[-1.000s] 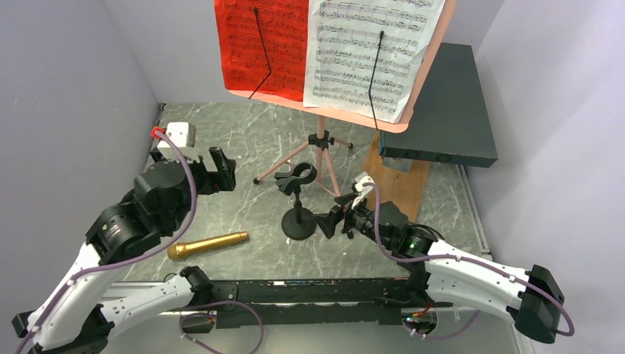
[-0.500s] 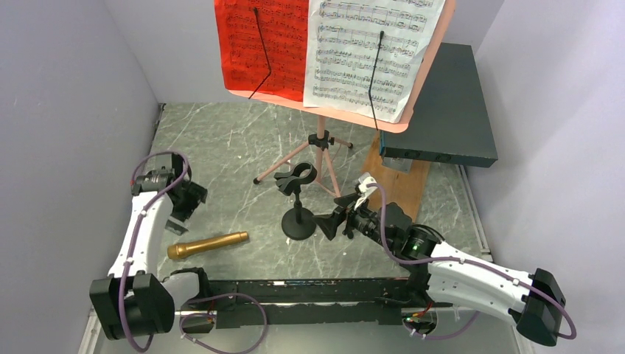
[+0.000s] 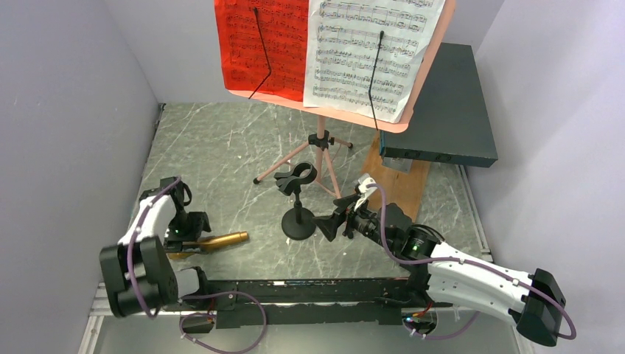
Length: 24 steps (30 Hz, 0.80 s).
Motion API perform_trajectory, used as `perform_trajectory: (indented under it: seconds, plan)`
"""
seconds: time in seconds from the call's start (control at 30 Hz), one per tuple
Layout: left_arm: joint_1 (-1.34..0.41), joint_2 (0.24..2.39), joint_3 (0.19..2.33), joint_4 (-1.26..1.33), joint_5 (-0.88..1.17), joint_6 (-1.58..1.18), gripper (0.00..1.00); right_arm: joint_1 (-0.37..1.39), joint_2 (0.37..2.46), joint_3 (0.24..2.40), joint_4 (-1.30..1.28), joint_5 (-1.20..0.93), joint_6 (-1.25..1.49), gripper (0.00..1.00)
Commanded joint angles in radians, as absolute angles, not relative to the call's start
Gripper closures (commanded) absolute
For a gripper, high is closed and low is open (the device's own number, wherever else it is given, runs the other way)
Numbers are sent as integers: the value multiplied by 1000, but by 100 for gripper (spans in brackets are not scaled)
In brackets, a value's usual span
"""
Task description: Set up the instrument practice props
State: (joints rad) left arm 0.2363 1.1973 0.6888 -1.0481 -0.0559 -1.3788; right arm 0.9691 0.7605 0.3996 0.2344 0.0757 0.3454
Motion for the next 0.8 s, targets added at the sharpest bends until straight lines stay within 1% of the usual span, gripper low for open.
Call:
perform_trajectory:
  seconds: [0.0,0.07,0.1,0.13,0.2,0.23,0.33,0.43,0.53,0.57,0.67,0.73,0.77]
  plan:
    - [306,1325,639,-939,30,-1450,33,966,749,394,274,72,363,1]
    - [318,1347,639,-922,27,-1424,51,966,742,394,263,77,365,1]
    - [319,1339,647,-917,8,-1407,62,966,735,393,256,82,364,1]
    - [319,1314,656,-909,3,-1381,78,966,729,393,250,87,363,1]
    - [318,1214,684,-920,-91,-1341,98,966,720,392,242,98,357,1]
    - [316,1156,706,-921,-131,-1307,100,966,717,393,240,101,354,1]
    - [312,1017,808,-942,-248,-1175,100,966,719,409,228,115,334,1]
    - [282,1008,989,-1002,-325,-982,100,966,722,434,207,132,307,1]
    - [249,981,1151,-1034,-337,-809,100,965,721,456,195,148,278,1]
    - [249,971,1205,-1032,-302,-730,100,964,721,465,189,154,270,1]
    - [213,958,1377,-1015,-73,-518,100,965,715,489,171,164,253,1]
    - [173,950,1433,-949,144,-411,100,964,707,500,168,154,243,1]
    - [144,947,1445,-907,291,-361,100,964,701,508,166,144,239,1]
